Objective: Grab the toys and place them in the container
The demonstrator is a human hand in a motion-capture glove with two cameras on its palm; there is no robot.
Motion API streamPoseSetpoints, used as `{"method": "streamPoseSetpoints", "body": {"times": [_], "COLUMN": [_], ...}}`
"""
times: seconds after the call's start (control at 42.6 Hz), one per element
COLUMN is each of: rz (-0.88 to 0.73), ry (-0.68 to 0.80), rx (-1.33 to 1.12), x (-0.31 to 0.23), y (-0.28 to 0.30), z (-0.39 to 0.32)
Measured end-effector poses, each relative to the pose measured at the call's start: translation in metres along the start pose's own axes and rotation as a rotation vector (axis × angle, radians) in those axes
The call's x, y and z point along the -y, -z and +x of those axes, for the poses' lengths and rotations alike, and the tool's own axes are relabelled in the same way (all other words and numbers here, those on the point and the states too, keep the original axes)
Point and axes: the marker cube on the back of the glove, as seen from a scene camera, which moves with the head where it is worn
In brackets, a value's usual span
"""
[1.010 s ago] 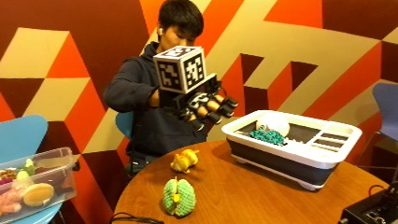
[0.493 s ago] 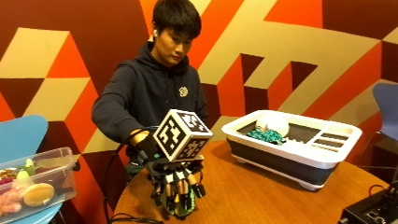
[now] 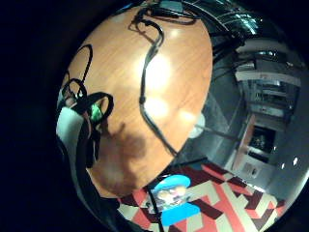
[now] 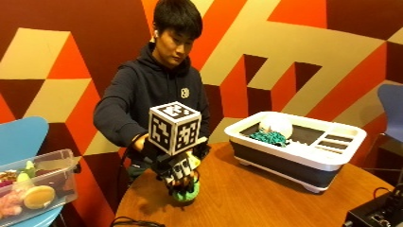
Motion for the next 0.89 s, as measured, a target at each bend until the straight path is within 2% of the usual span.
{"method": "streamPoseSetpoints", "body": {"times": [0.117, 0.282, 0.47, 0.658, 0.822, 0.893], "rz": [0.097, 0.383, 0.559, 0.551, 0.238, 0.202], "ry": [0.041, 0.153, 0.237, 0.273, 0.32, 0.332], "rx": [0.104, 0.34, 0.544, 0.507, 0.494, 0.508], "x": [-0.01, -0.022, 0.0, 0.041, 0.064, 0.062], "y": [0.041, 0.124, 0.171, 0.152, 0.112, 0.105], "z": [-0.022, -0.082, -0.152, -0.213, -0.236, -0.234]}}
